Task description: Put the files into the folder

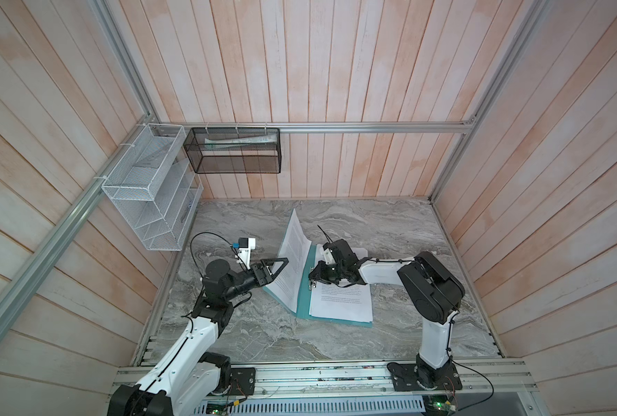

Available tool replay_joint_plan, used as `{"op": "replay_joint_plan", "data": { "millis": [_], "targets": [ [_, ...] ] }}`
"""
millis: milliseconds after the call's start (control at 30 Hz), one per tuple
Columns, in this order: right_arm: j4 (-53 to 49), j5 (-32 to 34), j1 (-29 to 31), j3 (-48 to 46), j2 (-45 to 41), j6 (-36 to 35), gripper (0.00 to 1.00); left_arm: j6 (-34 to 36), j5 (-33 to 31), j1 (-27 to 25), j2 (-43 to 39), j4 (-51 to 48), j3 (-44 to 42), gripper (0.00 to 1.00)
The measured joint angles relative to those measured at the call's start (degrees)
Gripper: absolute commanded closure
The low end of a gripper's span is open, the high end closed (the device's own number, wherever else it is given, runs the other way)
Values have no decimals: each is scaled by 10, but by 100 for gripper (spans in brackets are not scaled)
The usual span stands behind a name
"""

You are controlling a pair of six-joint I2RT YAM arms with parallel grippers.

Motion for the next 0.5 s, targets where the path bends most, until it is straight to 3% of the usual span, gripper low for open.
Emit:
{"op": "replay_joint_plan", "data": {
  "millis": [500],
  "targets": [
    [-19,2,14,54,31,-3,79,-19,-39,-79,5,-3,23,9]
  ]
}}
